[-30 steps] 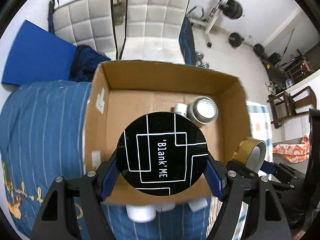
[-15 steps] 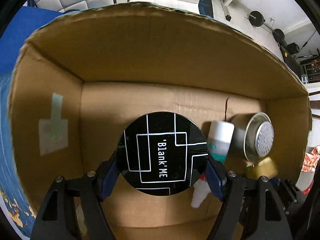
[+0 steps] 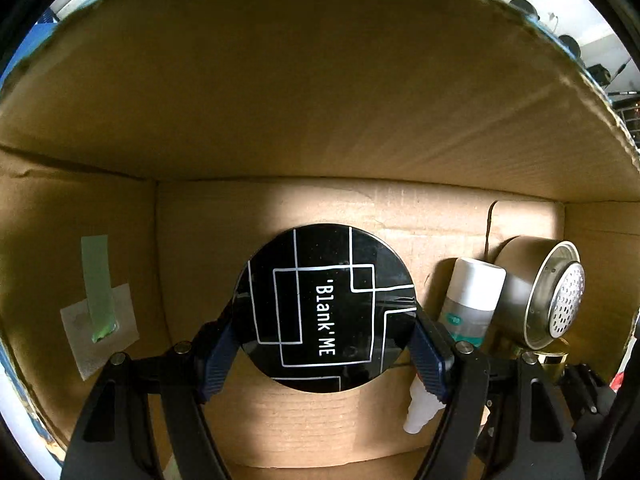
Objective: Organize rigid objects
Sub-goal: 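Place the tin and tape roll into the box and open both tools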
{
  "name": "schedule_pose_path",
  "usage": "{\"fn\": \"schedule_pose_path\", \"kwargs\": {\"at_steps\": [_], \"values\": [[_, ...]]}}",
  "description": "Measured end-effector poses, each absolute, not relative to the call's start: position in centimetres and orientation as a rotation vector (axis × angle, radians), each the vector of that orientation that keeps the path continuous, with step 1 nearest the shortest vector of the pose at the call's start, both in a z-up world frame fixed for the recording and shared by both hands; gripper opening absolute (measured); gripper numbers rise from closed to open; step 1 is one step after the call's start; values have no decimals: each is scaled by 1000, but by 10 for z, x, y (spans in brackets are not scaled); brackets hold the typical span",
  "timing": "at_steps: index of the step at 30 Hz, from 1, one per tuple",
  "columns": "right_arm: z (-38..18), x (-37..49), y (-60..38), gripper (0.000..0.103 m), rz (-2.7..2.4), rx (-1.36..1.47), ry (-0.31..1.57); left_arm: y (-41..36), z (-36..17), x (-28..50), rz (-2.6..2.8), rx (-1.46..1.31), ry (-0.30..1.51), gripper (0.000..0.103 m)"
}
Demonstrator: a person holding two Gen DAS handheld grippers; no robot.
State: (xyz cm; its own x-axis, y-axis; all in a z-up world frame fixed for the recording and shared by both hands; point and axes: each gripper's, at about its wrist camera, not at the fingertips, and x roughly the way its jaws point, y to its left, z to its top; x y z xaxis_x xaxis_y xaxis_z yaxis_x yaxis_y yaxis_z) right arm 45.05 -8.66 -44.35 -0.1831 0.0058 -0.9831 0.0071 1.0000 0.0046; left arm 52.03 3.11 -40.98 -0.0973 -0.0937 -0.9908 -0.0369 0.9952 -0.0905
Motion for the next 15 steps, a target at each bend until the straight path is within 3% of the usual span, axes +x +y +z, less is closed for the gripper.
{"fn": "schedule_pose_path", "kwargs": {"at_steps": [5, 12, 15], "values": [[-441, 448, -92, 68, 5, 69, 1773, 29, -410, 533, -12, -76, 1679, 75], [-422, 444, -106, 85, 24, 127, 1752, 44, -401, 519, -11, -216, 1706, 75], [-411, 439, -103, 93, 38, 114, 1737, 46, -394, 514, -19, -254, 1697, 84]]}}
